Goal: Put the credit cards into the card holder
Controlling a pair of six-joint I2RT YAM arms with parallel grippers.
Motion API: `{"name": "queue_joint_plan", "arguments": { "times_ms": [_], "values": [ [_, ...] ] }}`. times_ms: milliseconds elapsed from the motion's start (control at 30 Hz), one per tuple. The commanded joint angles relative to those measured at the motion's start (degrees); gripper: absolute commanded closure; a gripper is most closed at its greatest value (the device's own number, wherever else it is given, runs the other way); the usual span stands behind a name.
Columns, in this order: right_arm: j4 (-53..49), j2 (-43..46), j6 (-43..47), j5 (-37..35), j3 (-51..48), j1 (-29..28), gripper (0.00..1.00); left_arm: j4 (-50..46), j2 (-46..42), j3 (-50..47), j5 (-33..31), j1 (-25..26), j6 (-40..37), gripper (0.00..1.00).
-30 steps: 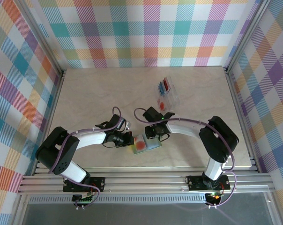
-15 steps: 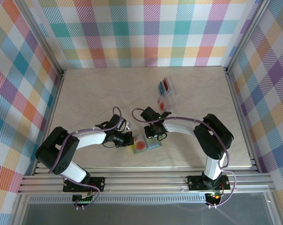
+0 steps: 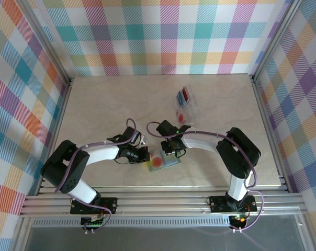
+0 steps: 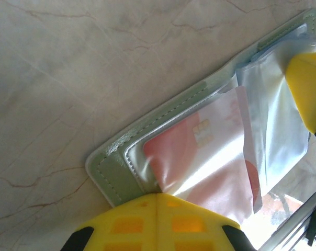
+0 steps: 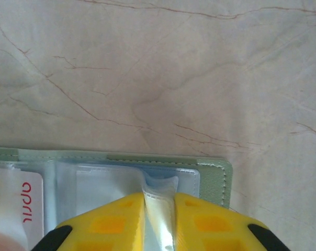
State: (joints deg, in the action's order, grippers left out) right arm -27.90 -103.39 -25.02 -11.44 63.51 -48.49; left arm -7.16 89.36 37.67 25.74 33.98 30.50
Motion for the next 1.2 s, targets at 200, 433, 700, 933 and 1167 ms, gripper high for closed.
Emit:
{"name": "queue_joint_plan", "arguments": {
  "times_ms": [200,433,700,933,1167],
  "values": [
    [-4.95,0.45,-0.21,-4.53,2.48,-0.73,0.81,0.83,4.69,-0.27,-2.07,0.48,-0.97,1.0],
    [-5.96,0.34,-0.12,-5.86,3.28,-1.16,0.81,0.63,4.94,0.03,-2.01,0.48,-1.22,1.0],
    [-6.25,0.53,0.36,-6.11,3.74,-1.74,0.88,0.65,5.01,0.05,-1.83,0.48,-1.15,1.0],
    [-5.23,0.59,1.02,-3.96,3.45,-1.79,0.81,0.65,4.95,0.08,-1.73,0.48,-1.25,1.0],
    [-5.78,-2.43,0.77,-3.62,4.61,-1.74,0.72,0.5,4.68,0.03,-1.63,0.48,-1.32,1.0]
  ]
}}
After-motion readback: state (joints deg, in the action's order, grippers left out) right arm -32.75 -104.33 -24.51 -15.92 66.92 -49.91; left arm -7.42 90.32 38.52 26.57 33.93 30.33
